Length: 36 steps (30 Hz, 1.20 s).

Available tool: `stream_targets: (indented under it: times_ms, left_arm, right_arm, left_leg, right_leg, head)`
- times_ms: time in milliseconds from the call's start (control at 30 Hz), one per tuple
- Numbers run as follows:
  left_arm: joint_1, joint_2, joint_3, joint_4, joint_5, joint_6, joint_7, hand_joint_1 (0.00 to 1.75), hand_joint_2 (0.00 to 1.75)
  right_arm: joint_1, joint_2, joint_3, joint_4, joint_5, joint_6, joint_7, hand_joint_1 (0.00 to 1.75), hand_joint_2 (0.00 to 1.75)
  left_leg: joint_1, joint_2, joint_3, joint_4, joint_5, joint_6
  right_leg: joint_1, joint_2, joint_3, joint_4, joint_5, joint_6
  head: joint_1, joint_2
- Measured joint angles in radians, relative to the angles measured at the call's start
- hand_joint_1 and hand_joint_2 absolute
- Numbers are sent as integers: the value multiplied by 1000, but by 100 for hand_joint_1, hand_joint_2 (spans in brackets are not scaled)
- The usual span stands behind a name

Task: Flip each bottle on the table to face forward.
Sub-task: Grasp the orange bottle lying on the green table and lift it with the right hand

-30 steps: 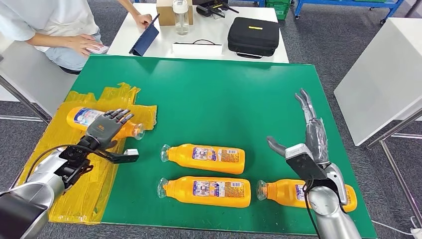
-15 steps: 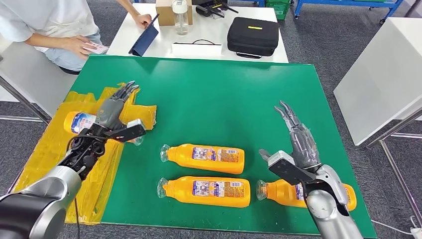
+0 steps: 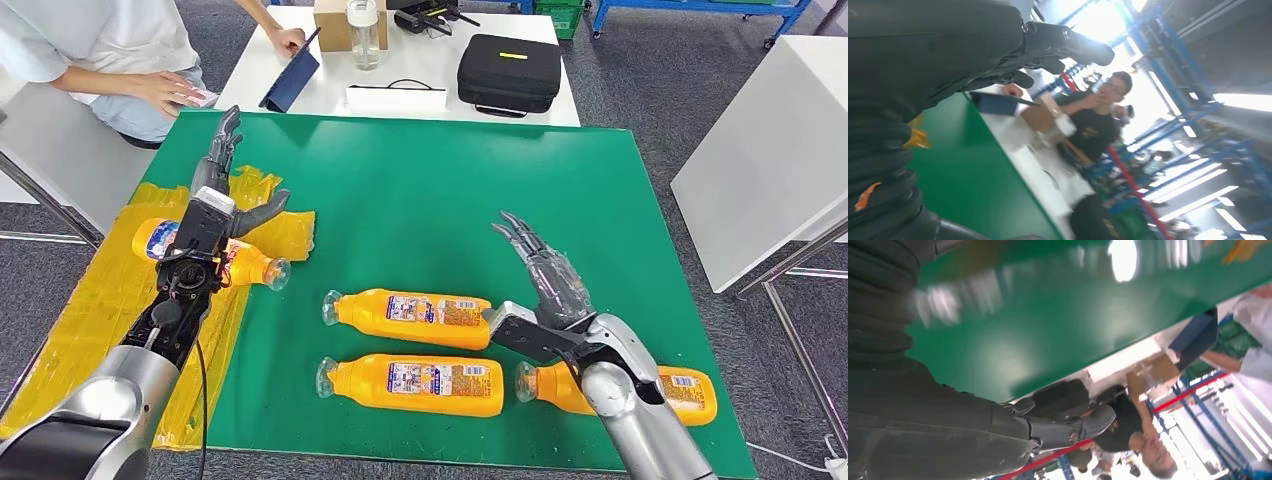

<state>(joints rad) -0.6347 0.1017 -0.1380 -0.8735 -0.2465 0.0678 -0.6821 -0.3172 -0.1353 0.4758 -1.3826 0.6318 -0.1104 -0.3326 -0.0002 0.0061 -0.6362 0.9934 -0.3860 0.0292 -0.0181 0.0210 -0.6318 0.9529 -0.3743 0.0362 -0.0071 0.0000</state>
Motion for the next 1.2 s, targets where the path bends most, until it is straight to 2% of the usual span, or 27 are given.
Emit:
stream_targets:
  times_ms: [167,367,667,1067,1200]
  left_arm:
    - [47,-46,-19,-138,124,-101,0,0,175]
    - [76,-101,-61,-248,87,-25,0,0,175]
    - [117,-124,-97,-350,100,-44,0,0,175]
    - [126,-143,-116,-378,91,-45,0,0,175]
    - [125,-144,-116,-377,107,-61,0,0,175]
  right_arm:
    - [-82,57,78,109,27,-2,18,0,175]
    - [-185,153,167,268,23,26,26,0,175]
    - [-259,226,208,430,5,40,56,0,175]
    - [-277,259,217,537,7,27,67,0,175]
    - [-281,260,219,556,31,27,101,0,175]
  left_leg:
    - [0,-2,0,0,1,1]
    - [0,-3,0,0,1,0]
    - [0,-4,-1,0,2,0]
    - [0,-4,-1,0,2,0]
    - [0,-4,-1,0,2,0]
  right_leg:
    - [0,-2,0,0,0,0]
    - [0,-2,0,0,0,0]
    - [0,-4,0,1,0,0]
    - [0,-4,0,1,0,0]
    - [0,-4,0,1,0,0]
  head:
    - [0,0]
    - [0,0]
    - [0,0]
    - [0,0]
    - [0,0]
